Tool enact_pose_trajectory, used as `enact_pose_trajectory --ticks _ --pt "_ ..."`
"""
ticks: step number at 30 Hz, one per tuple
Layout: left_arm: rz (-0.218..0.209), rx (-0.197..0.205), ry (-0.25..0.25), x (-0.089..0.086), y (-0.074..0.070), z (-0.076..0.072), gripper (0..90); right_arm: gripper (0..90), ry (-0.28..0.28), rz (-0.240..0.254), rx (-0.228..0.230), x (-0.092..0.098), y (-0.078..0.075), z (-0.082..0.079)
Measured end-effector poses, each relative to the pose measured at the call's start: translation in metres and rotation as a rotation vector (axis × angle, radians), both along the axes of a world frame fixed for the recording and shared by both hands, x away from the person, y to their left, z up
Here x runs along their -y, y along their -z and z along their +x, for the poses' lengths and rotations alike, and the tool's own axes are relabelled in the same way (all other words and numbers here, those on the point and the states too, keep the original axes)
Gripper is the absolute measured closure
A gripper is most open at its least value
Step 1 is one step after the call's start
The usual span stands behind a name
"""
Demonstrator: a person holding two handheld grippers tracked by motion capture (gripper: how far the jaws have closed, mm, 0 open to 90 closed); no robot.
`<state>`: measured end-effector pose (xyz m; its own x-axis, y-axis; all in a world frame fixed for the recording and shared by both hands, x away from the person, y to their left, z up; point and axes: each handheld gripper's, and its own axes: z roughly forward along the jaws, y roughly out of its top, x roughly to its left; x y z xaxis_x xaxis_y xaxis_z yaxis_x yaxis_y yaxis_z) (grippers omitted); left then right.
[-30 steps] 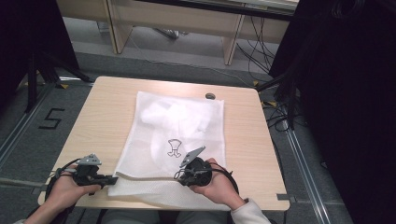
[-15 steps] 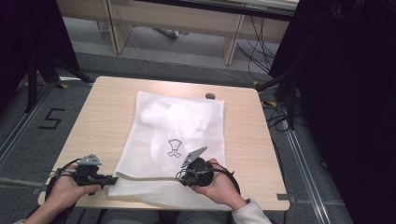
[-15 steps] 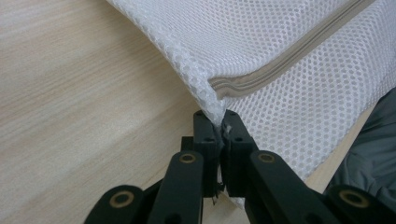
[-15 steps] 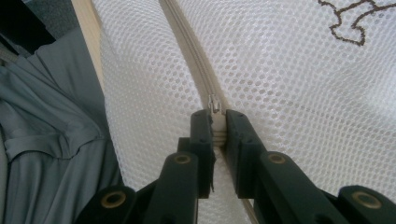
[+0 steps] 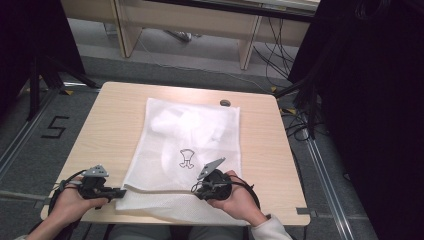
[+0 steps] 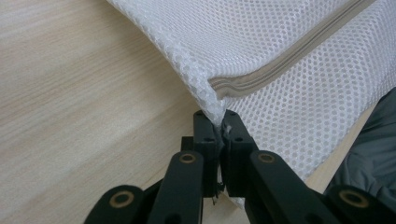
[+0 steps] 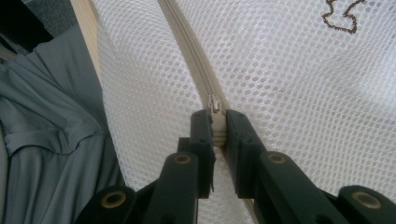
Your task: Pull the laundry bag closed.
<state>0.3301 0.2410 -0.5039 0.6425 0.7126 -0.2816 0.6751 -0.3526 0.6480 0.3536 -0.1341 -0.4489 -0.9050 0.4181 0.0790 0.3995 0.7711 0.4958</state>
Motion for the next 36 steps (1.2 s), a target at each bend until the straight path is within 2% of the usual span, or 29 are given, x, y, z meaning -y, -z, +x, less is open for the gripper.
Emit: enact_pose_trajectory --ticks 4,26,27,28,30,33,34,36 --pt "0.001 -0.006 0.005 0.000 0.000 0.000 85.7 82.3 0.005 -0.001 -0.015 0.002 0.000 -0.001" --pt "0.002 -0.006 0.004 0.000 0.000 0.000 85.8 82.3 0.015 0.001 -0.004 0.011 -0.001 -0.002" --pt "-0.019 -0.010 -0.006 0.001 0.000 0.000 85.8 82.3 0.017 -0.001 -0.002 0.012 -0.001 -0.002" --pt "-0.008 -0.007 0.003 0.000 0.000 0.000 85.7 82.3 0.019 0.001 -0.015 0.012 -0.002 -0.003" --pt "-0.002 -0.006 0.002 0.000 0.000 0.000 85.7 82.3 0.017 0.002 0.003 0.013 -0.001 -0.002" --pt "-0.007 -0.007 0.004 0.000 0.000 0.000 85.8 82.3 0.023 -0.002 -0.015 0.014 -0.002 -0.003" --pt "-0.019 -0.009 -0.005 0.001 0.000 0.000 85.7 82.3 0.020 0.000 -0.005 0.015 -0.001 -0.003" --pt "-0.003 -0.007 0.004 0.000 0.000 0.000 85.7 82.2 0.024 -0.002 0.002 0.016 -0.002 -0.003"
